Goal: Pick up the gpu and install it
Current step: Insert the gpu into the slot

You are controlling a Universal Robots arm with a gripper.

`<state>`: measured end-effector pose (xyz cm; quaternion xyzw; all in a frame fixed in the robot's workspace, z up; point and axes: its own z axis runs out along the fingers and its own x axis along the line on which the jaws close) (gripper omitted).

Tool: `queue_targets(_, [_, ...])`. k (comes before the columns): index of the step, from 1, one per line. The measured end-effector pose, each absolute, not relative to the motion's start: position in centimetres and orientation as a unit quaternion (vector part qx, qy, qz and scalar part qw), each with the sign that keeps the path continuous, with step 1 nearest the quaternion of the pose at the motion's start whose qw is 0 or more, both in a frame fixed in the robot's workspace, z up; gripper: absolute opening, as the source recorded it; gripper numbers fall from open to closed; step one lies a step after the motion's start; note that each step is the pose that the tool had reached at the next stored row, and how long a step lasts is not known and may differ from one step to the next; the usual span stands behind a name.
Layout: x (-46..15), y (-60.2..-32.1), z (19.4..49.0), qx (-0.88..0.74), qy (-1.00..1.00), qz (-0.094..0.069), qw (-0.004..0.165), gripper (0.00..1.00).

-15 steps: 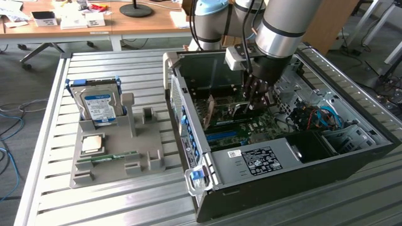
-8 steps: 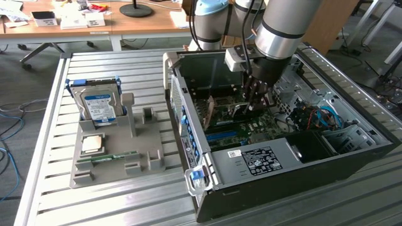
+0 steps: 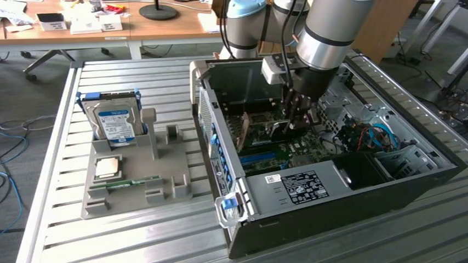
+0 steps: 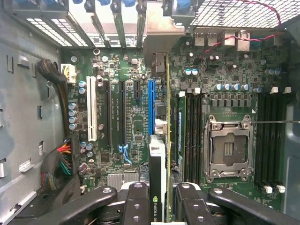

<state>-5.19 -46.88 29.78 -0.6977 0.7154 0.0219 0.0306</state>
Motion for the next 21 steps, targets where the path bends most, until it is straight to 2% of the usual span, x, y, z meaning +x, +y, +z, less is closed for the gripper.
queue_targets(21, [-5.30, -46.89, 29.44, -0.698, 0.715, 0.022, 0.030, 0.27])
